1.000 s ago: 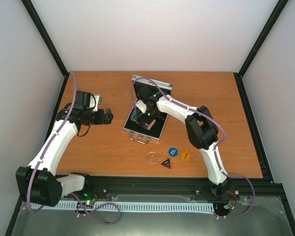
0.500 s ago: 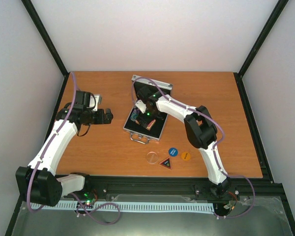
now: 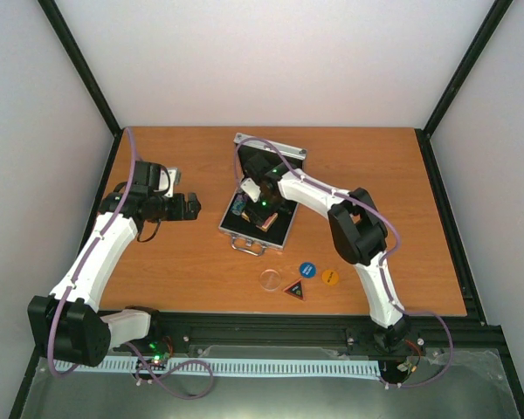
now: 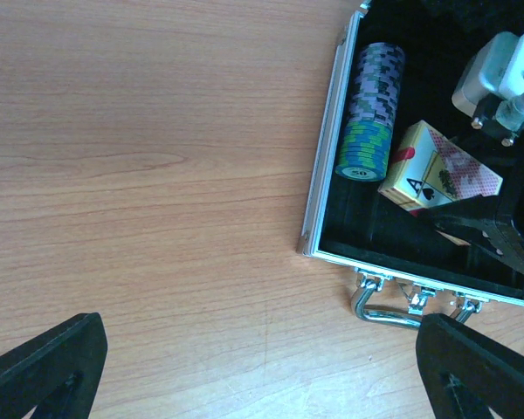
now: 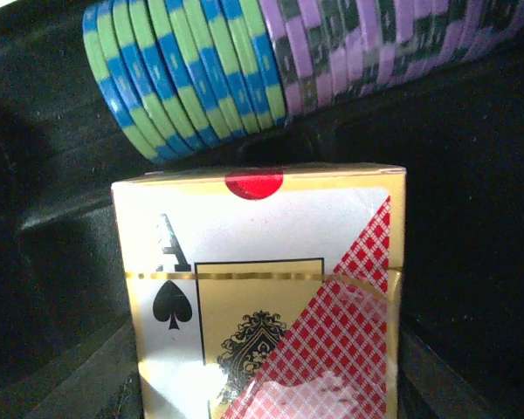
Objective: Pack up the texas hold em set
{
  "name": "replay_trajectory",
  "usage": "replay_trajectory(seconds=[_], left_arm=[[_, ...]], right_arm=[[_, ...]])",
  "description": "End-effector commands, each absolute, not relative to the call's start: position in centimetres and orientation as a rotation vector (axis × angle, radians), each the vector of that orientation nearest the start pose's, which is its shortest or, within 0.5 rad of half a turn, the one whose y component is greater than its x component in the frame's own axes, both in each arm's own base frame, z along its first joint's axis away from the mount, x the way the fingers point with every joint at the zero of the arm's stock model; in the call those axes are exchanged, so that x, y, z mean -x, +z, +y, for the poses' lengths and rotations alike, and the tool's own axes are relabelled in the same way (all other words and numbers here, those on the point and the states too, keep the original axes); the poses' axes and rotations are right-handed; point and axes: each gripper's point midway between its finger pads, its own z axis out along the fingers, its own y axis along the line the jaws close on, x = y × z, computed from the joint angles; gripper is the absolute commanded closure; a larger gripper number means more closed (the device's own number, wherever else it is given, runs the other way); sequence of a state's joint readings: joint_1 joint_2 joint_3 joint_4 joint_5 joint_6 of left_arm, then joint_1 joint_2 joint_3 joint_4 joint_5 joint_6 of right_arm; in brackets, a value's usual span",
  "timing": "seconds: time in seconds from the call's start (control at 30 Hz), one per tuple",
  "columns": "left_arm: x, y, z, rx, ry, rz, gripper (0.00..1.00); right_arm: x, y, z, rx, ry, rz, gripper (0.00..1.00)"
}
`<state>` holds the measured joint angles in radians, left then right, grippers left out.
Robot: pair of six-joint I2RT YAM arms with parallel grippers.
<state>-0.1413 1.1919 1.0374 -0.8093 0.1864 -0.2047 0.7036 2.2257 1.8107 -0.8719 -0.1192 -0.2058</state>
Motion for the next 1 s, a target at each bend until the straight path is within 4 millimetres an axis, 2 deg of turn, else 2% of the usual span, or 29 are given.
replay_trajectory(seconds=[0.0, 0.13, 0.37, 0.5, 0.63, 0.8, 0.97], left_arm=[[-30.9, 19.3, -7.4, 0.001, -0.364, 2.517, 0.0], [-31.1, 19.4, -7.5, 0.0, -0.372, 2.513, 0.0], [-31.0, 19.1, -7.6, 0.003, -0.386, 2.515, 0.0], [-30.8, 19.1, -7.6, 0.001, -0.383, 2.517, 0.0], [-30.8, 19.1, -7.6, -0.001, -0.383, 2.516, 0.0], [-30.9, 19.1, -7.6, -0.002, -0.385, 2.513, 0.0], [-30.9, 19.2, -7.6, -0.002, -0.385, 2.512, 0.0]], right_arm=[[-35.5, 6.2, 33.6, 1.331, 0.248, 2.533, 0.44], [-34.9, 7.0, 34.0, 1.376, 0.234, 2.481, 0.44], [-33.8, 6.7, 35.3, 1.453, 0.302, 2.439, 0.46], [-33.3, 6.0, 35.4, 1.473, 0.321, 2.451, 0.42], [-33.0, 5.6, 35.1, 1.478, 0.303, 2.461, 0.28], [-33.3, 6.5, 35.3, 1.47, 0.301, 2.444, 0.21], [-33.3, 7.7, 35.6, 1.466, 0.323, 2.422, 0.19]])
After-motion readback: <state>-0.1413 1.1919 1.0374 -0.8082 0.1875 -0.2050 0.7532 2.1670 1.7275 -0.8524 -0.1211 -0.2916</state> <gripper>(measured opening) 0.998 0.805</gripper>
